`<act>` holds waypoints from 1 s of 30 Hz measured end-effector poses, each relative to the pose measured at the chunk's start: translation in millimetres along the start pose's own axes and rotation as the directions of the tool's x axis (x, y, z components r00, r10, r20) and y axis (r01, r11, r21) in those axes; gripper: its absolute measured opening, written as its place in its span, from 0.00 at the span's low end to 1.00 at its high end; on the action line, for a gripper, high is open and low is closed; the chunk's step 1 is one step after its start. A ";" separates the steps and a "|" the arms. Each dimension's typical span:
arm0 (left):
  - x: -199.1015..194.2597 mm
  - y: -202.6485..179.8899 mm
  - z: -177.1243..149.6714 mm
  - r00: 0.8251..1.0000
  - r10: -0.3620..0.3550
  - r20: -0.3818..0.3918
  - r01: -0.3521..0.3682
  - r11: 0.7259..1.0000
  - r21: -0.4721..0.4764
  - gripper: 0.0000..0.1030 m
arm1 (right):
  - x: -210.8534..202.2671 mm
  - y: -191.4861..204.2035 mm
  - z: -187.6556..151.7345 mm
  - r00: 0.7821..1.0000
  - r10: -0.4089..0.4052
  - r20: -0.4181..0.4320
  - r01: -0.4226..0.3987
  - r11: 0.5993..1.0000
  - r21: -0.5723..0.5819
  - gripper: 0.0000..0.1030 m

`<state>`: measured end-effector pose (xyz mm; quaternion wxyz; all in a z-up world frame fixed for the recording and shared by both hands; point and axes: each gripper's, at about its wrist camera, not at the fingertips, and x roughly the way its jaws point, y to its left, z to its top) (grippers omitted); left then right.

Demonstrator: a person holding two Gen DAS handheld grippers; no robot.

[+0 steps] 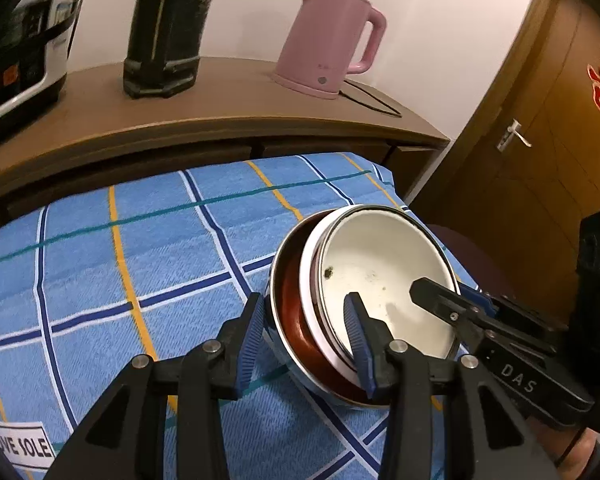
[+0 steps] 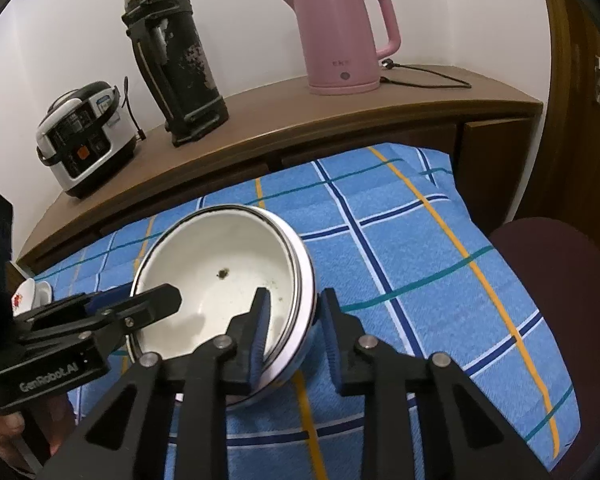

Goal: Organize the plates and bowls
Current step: 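Grasp the rim of the nested bowl stack with both tools, then lift the nested bowl stack with both tools and carry it toward the plates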

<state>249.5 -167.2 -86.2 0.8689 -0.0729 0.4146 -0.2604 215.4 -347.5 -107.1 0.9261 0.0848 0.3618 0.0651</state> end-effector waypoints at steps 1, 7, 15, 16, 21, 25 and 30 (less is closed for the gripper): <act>0.7 3.1 0.8 1.000 -0.006 -0.009 0.006 1.000 -0.013 0.38 | -0.4 -0.3 -0.1 1.000 0.003 0.001 -0.003 1.000 0.002 0.25; 1.3 5.4 1.7 0.999 -0.032 -0.016 0.032 0.999 -0.030 0.33 | 0.1 -4.2 -2.5 1.000 0.027 -0.015 -0.027 0.999 0.018 0.33; 1.6 2.7 0.7 0.999 -0.048 -0.016 0.048 0.998 -0.029 0.33 | -8.9 -1.2 -9.3 1.000 -0.008 0.003 0.008 1.000 -0.016 0.28; 0.8 2.9 0.4 0.999 -0.047 -0.016 0.046 0.998 -0.034 0.33 | -9.3 -1.7 -8.7 1.000 -0.008 0.002 0.008 1.000 -0.014 0.27; -4.6 1.6 -1.0 0.999 -0.044 -0.010 0.043 0.998 -0.046 0.33 | -12.5 -2.7 -4.3 1.000 -0.016 0.006 0.016 1.000 -0.010 0.20; -11.1 3.3 -2.3 0.999 -0.041 -0.002 0.041 0.998 -0.048 0.33 | -13.2 -0.9 -2.5 1.000 -0.005 -0.001 0.005 1.000 -0.016 0.17; -13.6 8.8 -1.9 0.999 -0.033 0.005 0.034 0.997 -0.067 0.33 | -5.8 0.7 0.9 1.000 0.015 -0.012 -0.015 1.000 -0.007 0.16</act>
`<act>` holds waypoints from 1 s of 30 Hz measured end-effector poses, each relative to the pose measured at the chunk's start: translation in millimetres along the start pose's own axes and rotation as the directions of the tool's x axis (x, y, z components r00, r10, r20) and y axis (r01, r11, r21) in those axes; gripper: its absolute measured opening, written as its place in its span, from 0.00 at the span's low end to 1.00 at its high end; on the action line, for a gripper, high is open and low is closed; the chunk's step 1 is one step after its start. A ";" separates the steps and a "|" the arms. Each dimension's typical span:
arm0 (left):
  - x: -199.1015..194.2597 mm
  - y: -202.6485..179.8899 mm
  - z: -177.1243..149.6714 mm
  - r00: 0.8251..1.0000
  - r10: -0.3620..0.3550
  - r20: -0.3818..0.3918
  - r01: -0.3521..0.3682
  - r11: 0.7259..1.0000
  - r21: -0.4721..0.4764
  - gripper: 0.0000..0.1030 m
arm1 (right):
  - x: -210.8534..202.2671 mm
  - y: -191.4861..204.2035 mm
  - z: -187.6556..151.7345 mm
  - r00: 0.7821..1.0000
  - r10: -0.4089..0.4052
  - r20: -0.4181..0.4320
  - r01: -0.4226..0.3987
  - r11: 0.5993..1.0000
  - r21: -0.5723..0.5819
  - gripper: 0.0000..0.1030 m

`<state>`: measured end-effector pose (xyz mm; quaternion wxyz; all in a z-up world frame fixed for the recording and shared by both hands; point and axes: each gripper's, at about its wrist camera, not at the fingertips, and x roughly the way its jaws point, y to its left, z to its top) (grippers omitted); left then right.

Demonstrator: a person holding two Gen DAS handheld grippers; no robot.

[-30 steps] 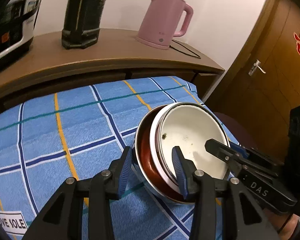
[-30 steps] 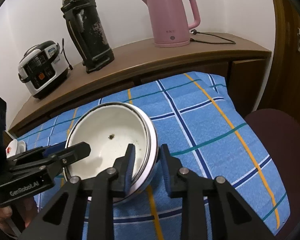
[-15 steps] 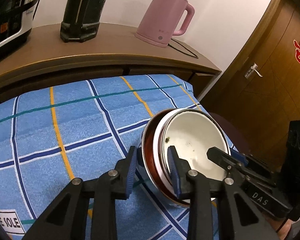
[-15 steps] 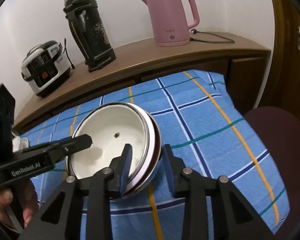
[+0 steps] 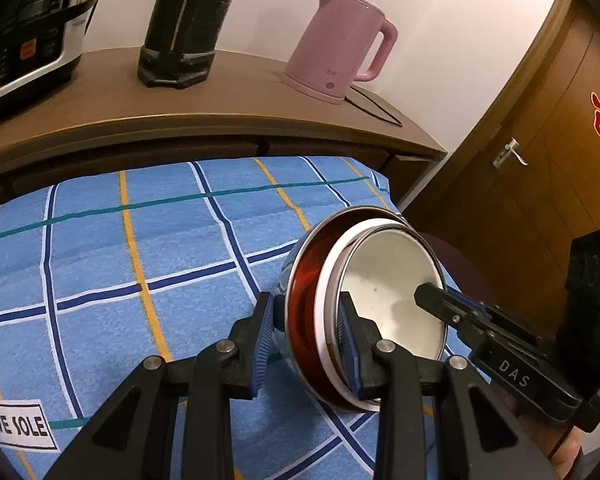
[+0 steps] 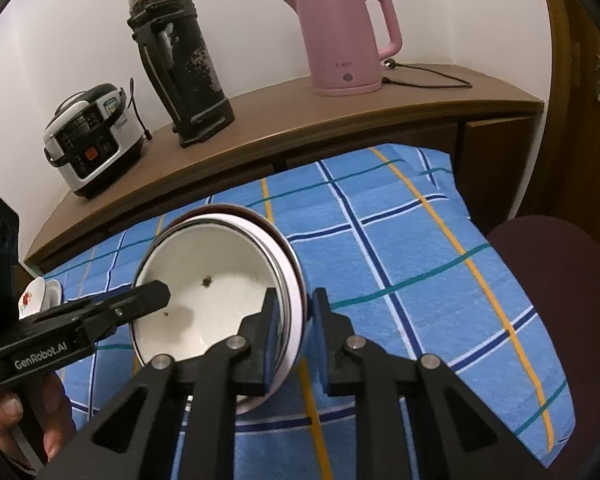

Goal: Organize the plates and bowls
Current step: 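Lift the nested bowl stack with both tools and carry it toward the plates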

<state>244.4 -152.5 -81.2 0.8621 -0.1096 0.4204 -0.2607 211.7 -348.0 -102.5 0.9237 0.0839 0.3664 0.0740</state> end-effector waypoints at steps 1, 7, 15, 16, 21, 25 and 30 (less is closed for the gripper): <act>-0.3 0.6 0.1 1.000 0.004 0.001 -0.004 1.000 -0.001 0.33 | 1.8 1.1 1.1 1.000 0.003 -0.002 -0.003 1.000 0.000 0.16; -4.8 15.0 0.7 1.000 -0.011 -0.015 0.010 0.998 -0.060 0.33 | 7.6 11.3 7.6 1.000 0.020 -0.022 -0.020 1.000 -0.022 0.16; -16.7 32.0 1.4 0.999 -0.015 -0.043 0.009 0.991 -0.136 0.33 | 21.0 28.8 19.8 0.993 0.054 -0.107 -0.061 0.996 -0.065 0.16; -19.1 33.7 1.6 0.999 -0.008 -0.044 0.001 0.990 -0.143 0.33 | 21.9 31.8 21.0 0.992 0.058 -0.115 -0.066 0.995 -0.070 0.16; -35.0 43.9 -0.2 0.999 0.009 -0.033 -0.014 0.987 -0.162 0.33 | 26.9 50.6 25.5 0.987 0.069 -0.144 -0.084 0.991 -0.105 0.17; -46.7 56.9 -3.6 0.999 0.028 -0.023 -0.031 0.982 -0.187 0.33 | 29.2 72.1 28.0 0.985 0.075 -0.152 -0.098 0.984 -0.149 0.17; -63.1 70.9 -9.4 0.999 0.043 -0.006 -0.043 0.976 -0.213 0.33 | 30.0 93.2 28.0 0.985 0.083 -0.154 -0.112 0.976 -0.186 0.17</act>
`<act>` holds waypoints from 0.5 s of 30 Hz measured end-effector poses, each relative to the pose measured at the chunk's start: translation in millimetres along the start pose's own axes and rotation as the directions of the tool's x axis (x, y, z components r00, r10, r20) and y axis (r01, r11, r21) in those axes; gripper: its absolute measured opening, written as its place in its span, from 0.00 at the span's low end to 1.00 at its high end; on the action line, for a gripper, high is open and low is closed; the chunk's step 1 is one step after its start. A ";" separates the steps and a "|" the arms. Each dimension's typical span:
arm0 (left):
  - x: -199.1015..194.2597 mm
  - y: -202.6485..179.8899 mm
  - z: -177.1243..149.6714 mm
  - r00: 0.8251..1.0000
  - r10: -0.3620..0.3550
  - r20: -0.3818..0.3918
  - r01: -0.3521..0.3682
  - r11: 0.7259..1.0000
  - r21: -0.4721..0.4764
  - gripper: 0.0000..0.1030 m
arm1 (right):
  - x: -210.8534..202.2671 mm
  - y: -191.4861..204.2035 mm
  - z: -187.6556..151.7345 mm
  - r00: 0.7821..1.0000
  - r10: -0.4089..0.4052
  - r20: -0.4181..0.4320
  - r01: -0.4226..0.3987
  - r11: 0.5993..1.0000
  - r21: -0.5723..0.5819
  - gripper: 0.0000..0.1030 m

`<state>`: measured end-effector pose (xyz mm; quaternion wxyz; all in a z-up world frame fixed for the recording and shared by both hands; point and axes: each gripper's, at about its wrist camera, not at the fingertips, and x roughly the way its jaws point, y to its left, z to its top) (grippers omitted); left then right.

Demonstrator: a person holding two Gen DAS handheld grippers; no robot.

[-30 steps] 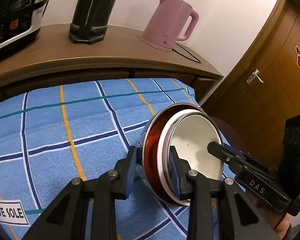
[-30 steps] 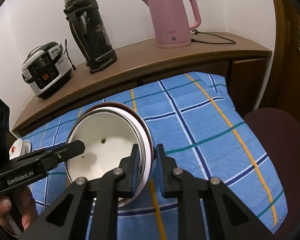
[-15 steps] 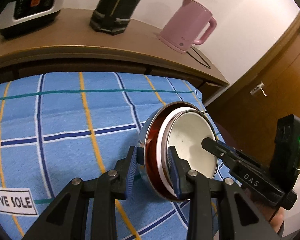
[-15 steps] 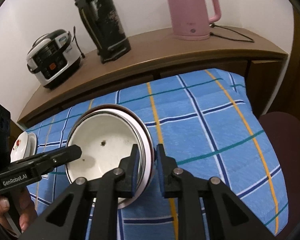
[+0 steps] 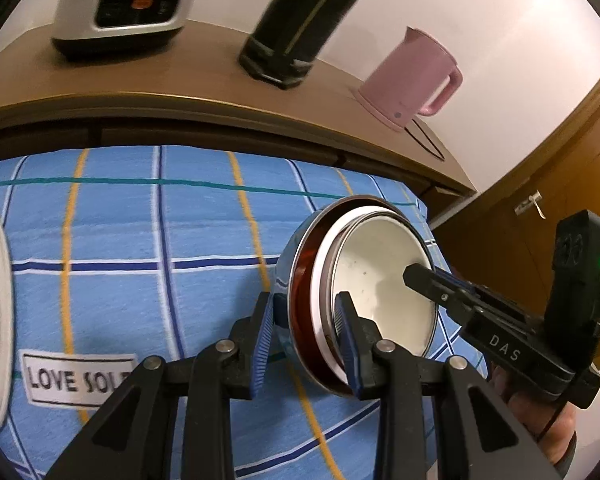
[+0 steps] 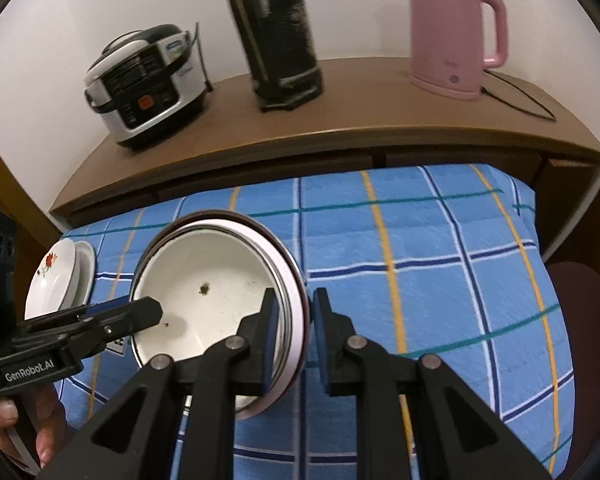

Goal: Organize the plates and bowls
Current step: 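Lift the nested bowl stack with both tools and carry it toward the plates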

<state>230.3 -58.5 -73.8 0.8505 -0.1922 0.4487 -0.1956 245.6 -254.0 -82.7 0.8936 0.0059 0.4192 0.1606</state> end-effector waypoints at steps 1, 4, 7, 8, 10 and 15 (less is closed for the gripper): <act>-2.7 1.8 -0.5 1.000 0.003 0.006 -0.003 1.000 -0.001 0.33 | 0.5 3.3 0.2 1.000 0.002 0.000 -0.002 1.000 -0.005 0.17; -10.7 6.8 -2.2 1.000 0.017 0.021 -0.017 1.000 -0.003 0.33 | 2.2 12.4 0.1 1.000 0.010 -0.001 -0.010 1.000 -0.017 0.17; -15.6 10.5 -3.2 0.999 0.022 0.027 -0.022 1.000 -0.008 0.33 | 2.5 18.6 -0.5 1.000 0.015 -0.001 -0.015 1.000 -0.025 0.17; -17.2 11.8 -3.3 0.999 0.024 0.029 -0.023 1.000 -0.010 0.33 | 2.4 20.2 -0.4 1.000 0.017 -0.001 -0.017 1.000 -0.026 0.17; -21.3 12.6 -3.8 0.999 0.028 0.035 -0.027 1.000 -0.013 0.33 | 1.9 24.0 -0.3 1.000 0.020 -0.001 -0.020 0.999 -0.033 0.17; -36.4 16.7 -4.5 0.997 0.040 0.062 -0.039 0.999 -0.017 0.33 | 0.8 36.8 1.9 0.999 0.034 -0.001 -0.034 0.998 -0.056 0.17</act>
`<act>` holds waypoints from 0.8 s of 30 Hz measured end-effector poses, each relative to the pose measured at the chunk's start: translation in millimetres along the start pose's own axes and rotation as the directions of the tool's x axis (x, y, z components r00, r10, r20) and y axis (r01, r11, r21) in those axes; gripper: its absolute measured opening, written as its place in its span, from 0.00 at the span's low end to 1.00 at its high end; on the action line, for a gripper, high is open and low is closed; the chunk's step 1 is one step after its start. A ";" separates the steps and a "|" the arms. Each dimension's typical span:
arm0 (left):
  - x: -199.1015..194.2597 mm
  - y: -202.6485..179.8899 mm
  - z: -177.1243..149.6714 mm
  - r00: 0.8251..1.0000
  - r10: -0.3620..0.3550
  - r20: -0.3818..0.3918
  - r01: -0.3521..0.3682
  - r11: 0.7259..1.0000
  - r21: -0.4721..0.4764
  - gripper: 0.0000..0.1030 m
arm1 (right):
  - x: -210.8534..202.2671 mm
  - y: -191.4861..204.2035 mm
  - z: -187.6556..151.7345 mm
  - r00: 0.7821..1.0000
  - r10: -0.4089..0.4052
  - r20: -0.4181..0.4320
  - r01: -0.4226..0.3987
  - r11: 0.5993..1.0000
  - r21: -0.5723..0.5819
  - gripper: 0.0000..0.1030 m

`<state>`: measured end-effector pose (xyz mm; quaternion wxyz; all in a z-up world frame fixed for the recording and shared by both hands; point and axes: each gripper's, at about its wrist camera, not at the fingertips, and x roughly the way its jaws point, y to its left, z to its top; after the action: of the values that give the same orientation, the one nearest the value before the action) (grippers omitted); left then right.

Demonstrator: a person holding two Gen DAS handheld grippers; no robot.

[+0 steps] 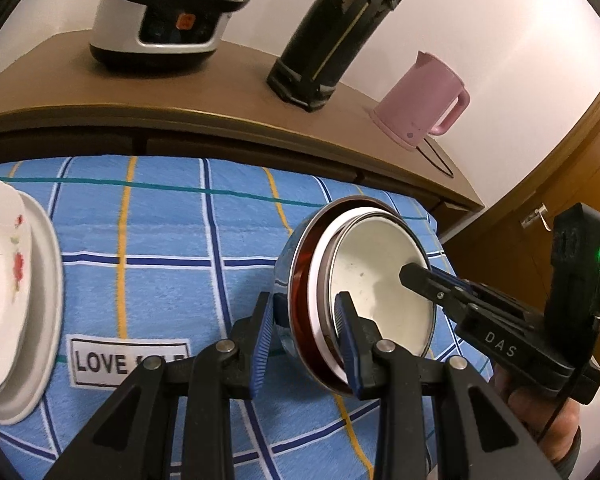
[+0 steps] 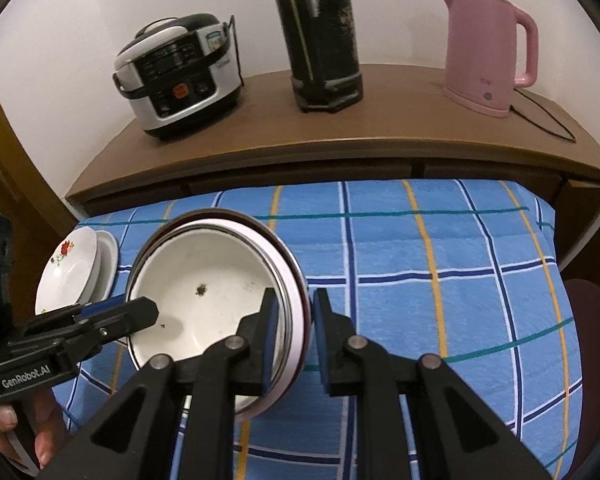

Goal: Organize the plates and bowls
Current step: 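Lift the nested bowl stack with both tools and carry it toward the plates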

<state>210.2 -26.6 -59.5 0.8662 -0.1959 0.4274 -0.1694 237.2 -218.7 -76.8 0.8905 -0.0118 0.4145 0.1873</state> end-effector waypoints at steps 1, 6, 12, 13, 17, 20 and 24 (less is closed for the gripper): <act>-2.9 1.2 0.5 1.000 0.003 0.005 -0.003 1.000 -0.002 0.33 | 0.5 2.6 0.9 1.000 0.004 -0.001 -0.004 1.000 -0.003 0.17; -12.6 7.8 1.1 1.000 0.017 0.020 -0.017 1.000 -0.014 0.33 | 2.5 14.0 3.5 1.000 0.019 -0.003 -0.020 1.000 -0.022 0.17; -23.6 17.4 0.1 0.999 0.038 0.034 -0.037 0.999 -0.031 0.33 | 6.1 28.1 7.0 0.999 0.042 -0.012 -0.043 0.998 -0.044 0.17; -25.3 18.5 -0.2 0.998 0.042 0.036 -0.041 0.999 -0.033 0.33 | 6.9 30.3 7.6 0.999 0.045 -0.014 -0.046 0.998 -0.048 0.17; -30.7 24.6 -2.1 0.998 0.056 0.036 -0.055 0.998 -0.041 0.33 | 9.1 39.9 9.1 0.998 0.052 -0.019 -0.053 0.996 -0.070 0.17; -36.1 30.4 -3.1 0.997 0.066 0.040 -0.064 0.997 -0.050 0.33 | 11.0 48.1 10.2 0.998 0.059 -0.021 -0.060 0.995 -0.085 0.17; -44.3 38.4 -4.0 0.995 0.082 0.048 -0.079 0.995 -0.061 0.33 | 14.4 60.9 11.2 0.997 0.071 -0.026 -0.073 0.992 -0.108 0.17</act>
<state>186.2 26.3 -50.4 0.8767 -0.2082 0.4176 -0.1166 233.0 -155.4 -71.9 0.8767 -0.0473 0.4135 0.2413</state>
